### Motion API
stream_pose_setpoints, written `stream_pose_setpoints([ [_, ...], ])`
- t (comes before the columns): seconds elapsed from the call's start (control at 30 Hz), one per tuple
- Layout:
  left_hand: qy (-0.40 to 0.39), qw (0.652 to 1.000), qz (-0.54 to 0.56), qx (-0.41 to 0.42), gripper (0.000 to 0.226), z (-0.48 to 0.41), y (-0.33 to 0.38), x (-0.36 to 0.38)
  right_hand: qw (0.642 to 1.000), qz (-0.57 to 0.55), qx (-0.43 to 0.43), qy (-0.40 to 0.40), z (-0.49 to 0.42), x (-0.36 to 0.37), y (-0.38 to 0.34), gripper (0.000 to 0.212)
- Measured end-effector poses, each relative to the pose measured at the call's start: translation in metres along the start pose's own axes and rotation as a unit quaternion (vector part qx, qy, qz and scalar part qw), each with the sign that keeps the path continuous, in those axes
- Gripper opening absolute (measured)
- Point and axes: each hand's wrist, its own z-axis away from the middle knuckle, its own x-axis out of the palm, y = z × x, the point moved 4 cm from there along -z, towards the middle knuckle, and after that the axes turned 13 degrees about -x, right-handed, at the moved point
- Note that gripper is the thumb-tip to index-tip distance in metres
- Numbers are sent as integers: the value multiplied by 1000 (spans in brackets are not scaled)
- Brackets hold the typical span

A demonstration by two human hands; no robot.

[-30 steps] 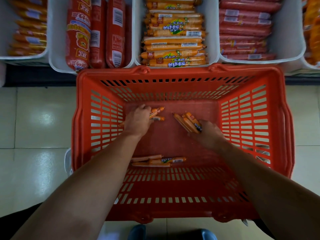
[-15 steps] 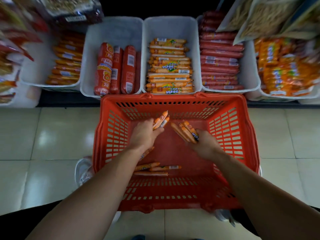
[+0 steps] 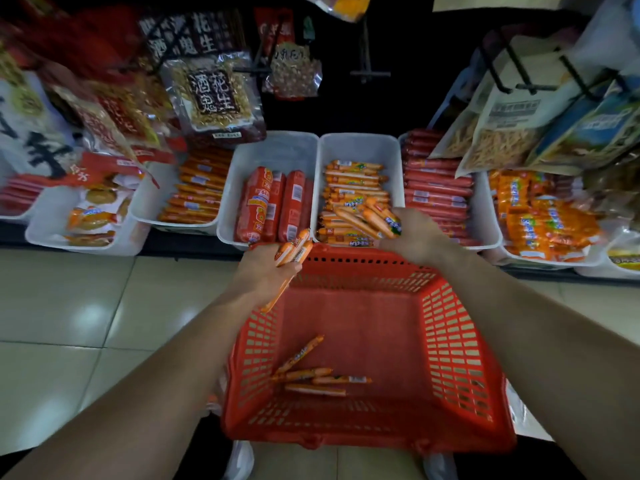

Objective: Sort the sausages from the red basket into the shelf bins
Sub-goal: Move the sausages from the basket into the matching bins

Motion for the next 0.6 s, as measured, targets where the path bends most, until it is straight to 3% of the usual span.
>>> stream_pose_setpoints([
  [0.1, -3, 1000, 1, -4, 9, -11, -3, -10, 995, 74, 12, -61, -44, -2, 1, 63],
  [0.27, 17, 1000, 14, -14, 18, -30, -5, -17, 972, 175, -8, -155, -91, 24, 2, 80],
  [0.4, 17, 1000, 23, -12, 16, -44, -4, -15, 965, 235, -32, -112, -99, 34, 3, 75],
  [0.5, 12, 1000, 24, 8, 13, -49, 3, -11, 975, 209, -32, -71, -87, 26, 8, 82],
  [0.6, 7, 1000, -3, 27, 13, -53, 21, -2, 980, 200, -21, -2, -63, 6, 22, 72],
])
